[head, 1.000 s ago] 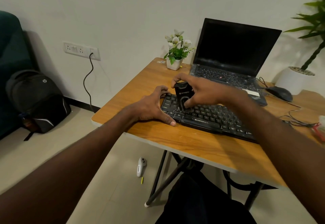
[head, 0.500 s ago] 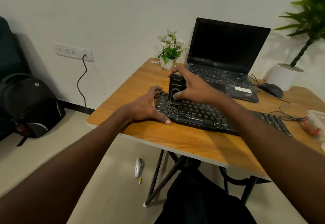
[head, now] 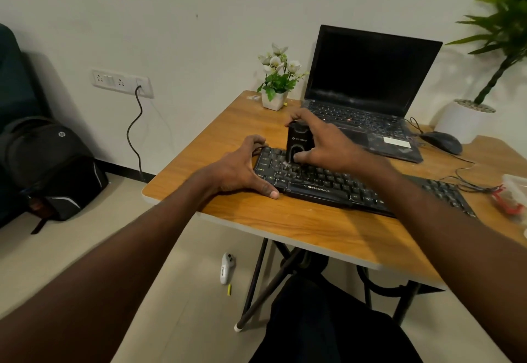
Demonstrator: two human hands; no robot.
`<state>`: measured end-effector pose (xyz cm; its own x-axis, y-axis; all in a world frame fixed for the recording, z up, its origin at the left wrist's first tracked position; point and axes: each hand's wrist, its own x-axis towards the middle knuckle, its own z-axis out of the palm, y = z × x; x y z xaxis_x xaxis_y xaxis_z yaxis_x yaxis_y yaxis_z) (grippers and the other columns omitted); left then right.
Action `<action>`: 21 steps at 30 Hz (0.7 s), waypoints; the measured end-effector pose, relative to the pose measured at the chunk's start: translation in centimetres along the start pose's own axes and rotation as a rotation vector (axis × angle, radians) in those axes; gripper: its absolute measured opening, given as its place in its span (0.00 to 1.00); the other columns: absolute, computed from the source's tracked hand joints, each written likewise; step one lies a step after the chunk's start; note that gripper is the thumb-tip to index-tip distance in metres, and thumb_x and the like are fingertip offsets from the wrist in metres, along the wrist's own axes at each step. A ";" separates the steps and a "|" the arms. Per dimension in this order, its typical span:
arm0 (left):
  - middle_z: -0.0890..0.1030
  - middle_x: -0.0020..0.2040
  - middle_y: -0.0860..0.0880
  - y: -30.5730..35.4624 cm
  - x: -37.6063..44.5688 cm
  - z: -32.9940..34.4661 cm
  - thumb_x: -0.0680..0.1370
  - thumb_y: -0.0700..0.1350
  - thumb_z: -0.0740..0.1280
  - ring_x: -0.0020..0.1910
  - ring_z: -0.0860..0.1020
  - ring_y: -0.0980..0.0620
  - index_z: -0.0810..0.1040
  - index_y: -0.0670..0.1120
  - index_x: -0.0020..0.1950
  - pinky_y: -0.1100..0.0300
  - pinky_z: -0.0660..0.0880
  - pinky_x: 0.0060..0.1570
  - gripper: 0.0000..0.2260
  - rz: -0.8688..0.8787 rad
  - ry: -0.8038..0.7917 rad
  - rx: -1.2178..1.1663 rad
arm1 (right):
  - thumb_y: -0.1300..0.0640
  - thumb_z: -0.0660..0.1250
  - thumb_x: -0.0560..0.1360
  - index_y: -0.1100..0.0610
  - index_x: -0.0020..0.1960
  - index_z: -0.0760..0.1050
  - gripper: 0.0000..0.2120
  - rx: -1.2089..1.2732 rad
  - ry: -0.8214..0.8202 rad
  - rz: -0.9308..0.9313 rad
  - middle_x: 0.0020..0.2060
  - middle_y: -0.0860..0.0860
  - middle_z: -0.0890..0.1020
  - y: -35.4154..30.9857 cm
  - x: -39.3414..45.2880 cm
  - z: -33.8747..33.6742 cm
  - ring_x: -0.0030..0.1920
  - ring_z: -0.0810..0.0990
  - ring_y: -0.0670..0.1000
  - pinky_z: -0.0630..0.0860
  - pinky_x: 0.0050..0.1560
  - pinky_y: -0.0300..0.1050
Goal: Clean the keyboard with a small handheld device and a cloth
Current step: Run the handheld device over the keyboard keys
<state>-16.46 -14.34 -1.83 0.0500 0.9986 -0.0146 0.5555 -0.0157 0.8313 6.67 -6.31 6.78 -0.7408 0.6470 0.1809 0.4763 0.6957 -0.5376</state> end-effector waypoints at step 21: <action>0.66 0.81 0.50 0.7 -0.2 0.0 0.54 0.63 0.89 0.80 0.65 0.49 0.57 0.60 0.80 0.44 0.65 0.81 0.62 -0.006 -0.021 0.013 | 0.64 0.76 0.73 0.40 0.66 0.66 0.32 0.042 0.003 -0.041 0.59 0.52 0.78 0.7 -3.8 -0.7 0.49 0.85 0.52 0.86 0.40 0.51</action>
<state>-16.08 -14.60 -1.30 0.0638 0.9975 -0.0316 0.5666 -0.0101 0.8240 10.17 -8.09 6.35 -0.7579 0.6190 0.2061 0.4251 0.7082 -0.5636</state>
